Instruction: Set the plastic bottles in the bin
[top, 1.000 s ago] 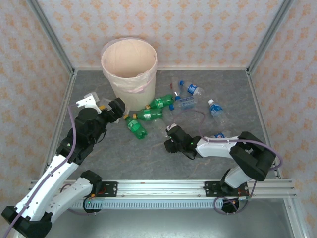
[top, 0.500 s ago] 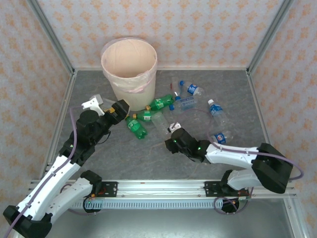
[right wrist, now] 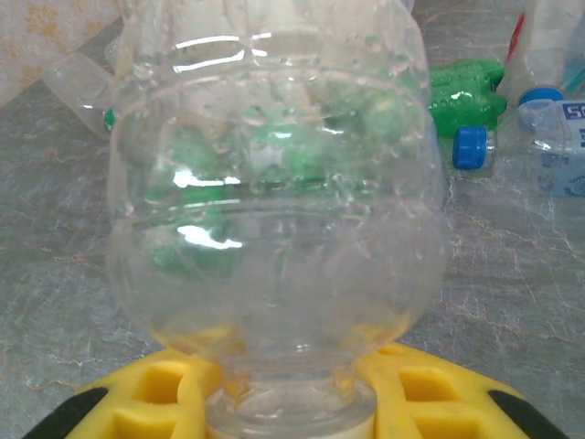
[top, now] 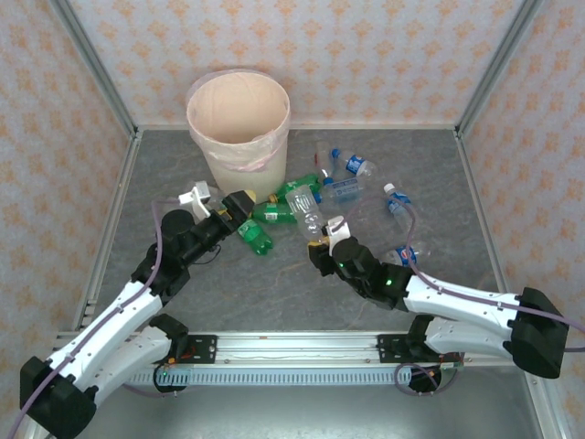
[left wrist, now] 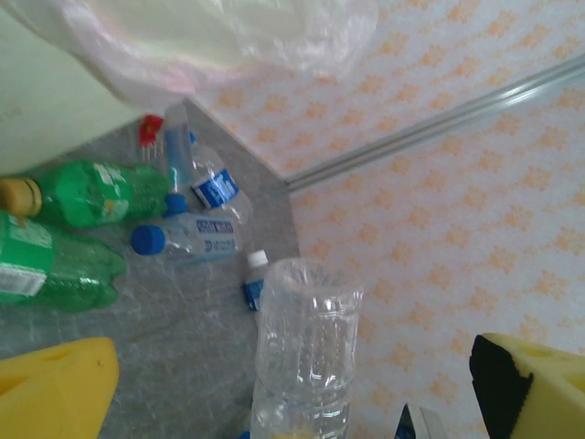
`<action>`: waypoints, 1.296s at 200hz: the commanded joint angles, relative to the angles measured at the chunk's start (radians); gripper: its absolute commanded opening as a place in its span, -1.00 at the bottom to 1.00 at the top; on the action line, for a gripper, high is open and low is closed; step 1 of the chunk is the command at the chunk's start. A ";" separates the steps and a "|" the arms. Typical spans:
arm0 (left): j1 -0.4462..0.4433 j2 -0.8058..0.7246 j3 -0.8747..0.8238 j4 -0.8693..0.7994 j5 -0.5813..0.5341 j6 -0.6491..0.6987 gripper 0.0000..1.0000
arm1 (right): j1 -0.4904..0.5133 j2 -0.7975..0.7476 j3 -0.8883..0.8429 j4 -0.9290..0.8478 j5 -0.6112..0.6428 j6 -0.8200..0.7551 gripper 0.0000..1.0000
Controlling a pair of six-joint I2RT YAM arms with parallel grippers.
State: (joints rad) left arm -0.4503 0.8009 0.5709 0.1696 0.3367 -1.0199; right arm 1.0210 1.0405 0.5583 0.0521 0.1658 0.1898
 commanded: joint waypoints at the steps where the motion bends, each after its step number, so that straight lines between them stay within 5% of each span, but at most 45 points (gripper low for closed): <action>1: -0.039 0.023 0.003 0.125 0.056 -0.017 0.98 | 0.012 -0.021 0.056 0.022 0.011 -0.019 -0.55; 54: -0.128 0.134 0.044 0.174 0.059 0.008 0.98 | 0.089 0.010 0.121 0.048 0.024 -0.051 -0.55; 144: -0.147 0.194 0.086 0.227 0.090 0.021 0.85 | 0.170 0.110 0.158 0.066 0.042 -0.071 -0.55; 200: -0.148 0.216 0.100 0.193 0.096 0.032 0.28 | 0.170 0.099 0.158 0.069 0.057 -0.084 -0.49; 222: -0.148 0.213 0.113 0.176 0.080 0.039 0.19 | 0.170 0.088 0.146 0.075 0.077 -0.074 -0.14; 233: -0.147 0.209 0.121 0.169 0.066 0.045 0.19 | 0.171 0.082 0.138 0.076 0.098 -0.065 0.26; 259: -0.145 0.195 0.169 0.093 0.011 0.090 0.20 | 0.171 0.059 0.125 0.075 0.130 -0.046 0.79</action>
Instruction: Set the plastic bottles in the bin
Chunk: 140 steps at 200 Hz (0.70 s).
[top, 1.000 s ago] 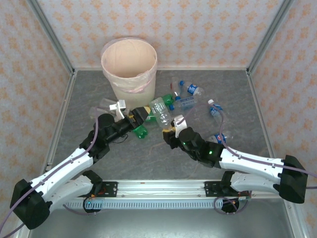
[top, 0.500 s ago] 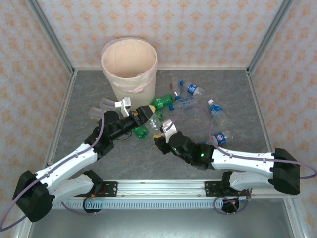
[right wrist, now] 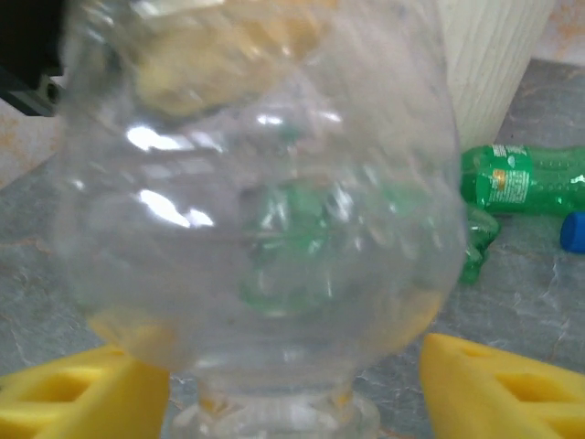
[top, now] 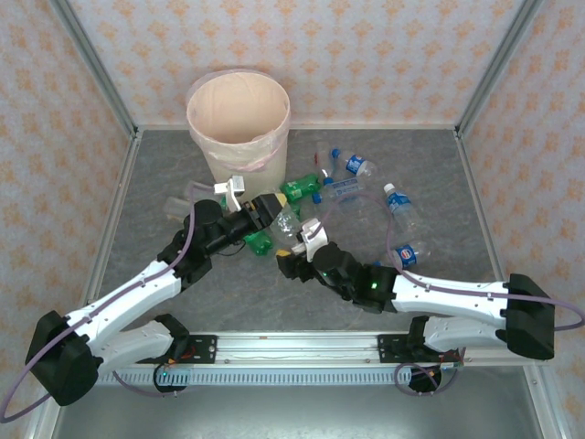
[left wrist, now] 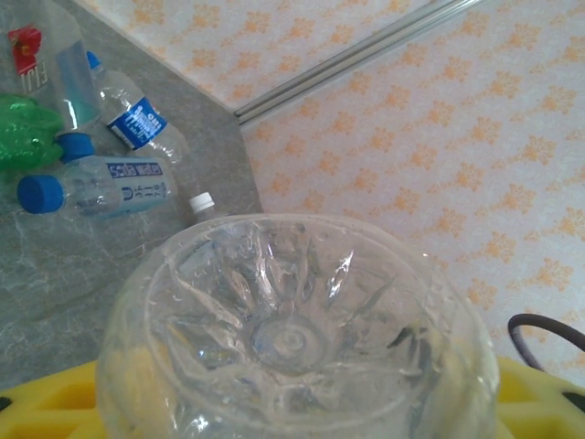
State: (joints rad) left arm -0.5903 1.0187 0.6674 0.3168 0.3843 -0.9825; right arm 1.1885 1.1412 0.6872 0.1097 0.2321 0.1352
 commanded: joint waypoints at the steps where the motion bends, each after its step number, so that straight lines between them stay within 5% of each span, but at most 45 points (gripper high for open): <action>1: -0.006 -0.023 0.076 -0.059 -0.040 0.055 0.20 | 0.003 -0.043 -0.005 0.018 0.064 0.010 0.83; 26: 0.015 -0.032 0.157 -0.159 -0.105 0.114 0.18 | 0.003 -0.087 -0.027 0.021 0.094 0.020 1.00; 92: 0.185 0.041 0.424 -0.301 -0.123 0.229 0.18 | 0.003 -0.222 -0.081 0.002 0.175 0.056 0.99; 140: 0.260 0.185 0.682 -0.432 -0.316 0.295 0.17 | 0.003 -0.289 -0.106 -0.032 0.194 0.086 0.99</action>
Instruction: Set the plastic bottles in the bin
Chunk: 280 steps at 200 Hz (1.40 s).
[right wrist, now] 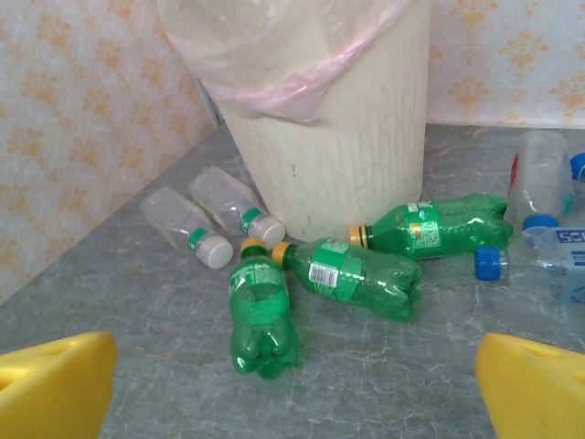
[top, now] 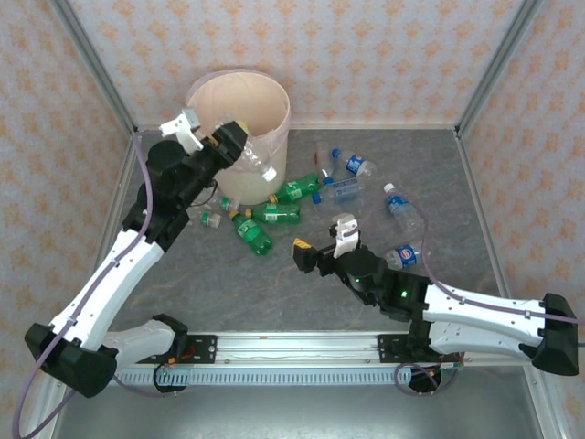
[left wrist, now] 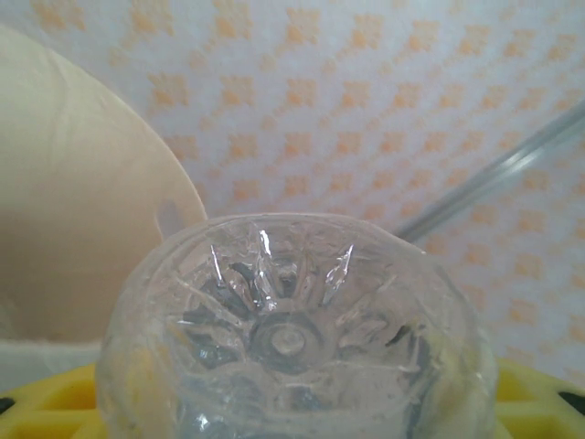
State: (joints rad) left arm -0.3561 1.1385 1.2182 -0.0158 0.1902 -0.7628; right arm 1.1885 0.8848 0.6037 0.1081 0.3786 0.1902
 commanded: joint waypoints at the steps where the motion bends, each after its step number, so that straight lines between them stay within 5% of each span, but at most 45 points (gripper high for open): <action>1: 0.027 0.068 0.137 -0.100 -0.125 0.079 0.17 | 0.002 -0.033 -0.022 -0.031 0.048 0.032 0.99; 99: 0.140 0.402 0.500 -0.224 -0.274 0.270 0.20 | 0.003 -0.072 -0.027 -0.070 0.043 0.063 0.99; 139: 0.159 0.495 0.570 -0.291 -0.228 0.321 0.37 | 0.003 -0.088 -0.030 -0.058 0.044 0.069 0.99; 155: 0.163 0.514 0.595 -0.336 -0.210 0.327 0.61 | 0.003 -0.087 -0.030 -0.034 0.039 0.058 0.99; 190: 0.163 0.493 0.628 -0.390 -0.192 0.331 0.98 | 0.003 -0.066 -0.012 -0.022 0.047 0.046 0.99; 241: 0.150 0.414 0.630 -0.467 -0.125 0.296 0.98 | 0.002 -0.031 -0.014 0.032 0.152 0.116 0.99; 280: 0.046 0.272 0.493 -0.469 -0.154 0.302 0.98 | -0.003 0.018 0.021 -0.060 0.323 0.209 1.00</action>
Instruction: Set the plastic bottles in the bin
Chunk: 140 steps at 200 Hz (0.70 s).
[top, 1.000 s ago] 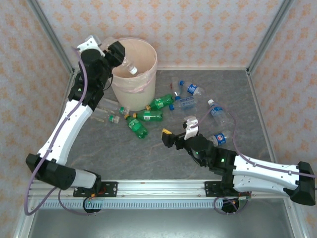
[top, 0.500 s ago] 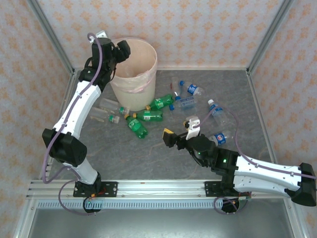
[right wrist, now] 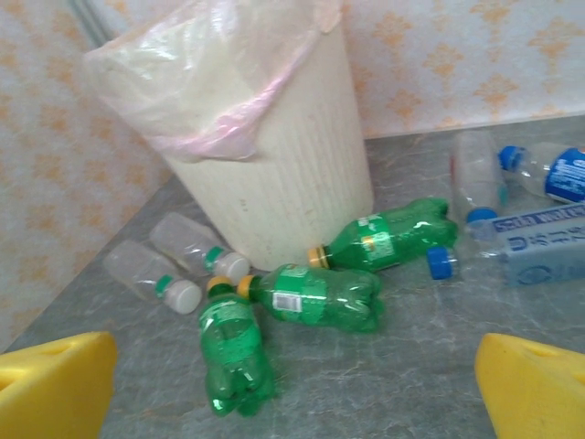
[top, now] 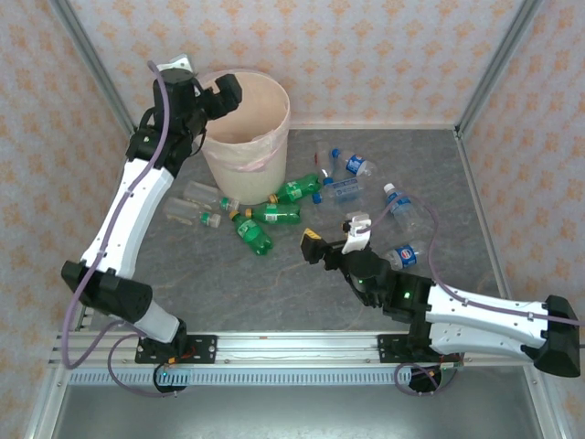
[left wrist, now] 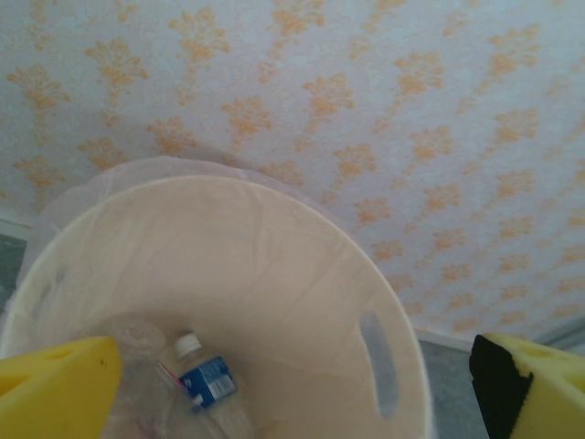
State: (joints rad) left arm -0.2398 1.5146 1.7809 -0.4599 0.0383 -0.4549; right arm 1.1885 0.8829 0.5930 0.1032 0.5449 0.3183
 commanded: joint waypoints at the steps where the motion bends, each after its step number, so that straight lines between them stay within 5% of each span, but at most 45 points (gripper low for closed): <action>1: -0.073 -0.108 -0.073 -0.024 -0.005 -0.006 0.98 | -0.003 0.020 0.033 -0.058 0.163 0.085 1.00; 89: -0.397 -0.465 -0.618 0.217 -0.092 -0.192 0.98 | -0.030 -0.047 0.020 -0.389 0.220 0.400 1.00; 140: -0.600 -0.474 -0.807 0.329 -0.199 -0.246 0.98 | -0.095 -0.094 0.001 -0.602 0.141 0.611 0.99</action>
State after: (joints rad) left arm -0.7673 1.0367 1.0183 -0.2298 -0.0731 -0.6563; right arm 1.1305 0.8101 0.5964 -0.3199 0.6945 0.7662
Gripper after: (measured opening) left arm 0.990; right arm 0.998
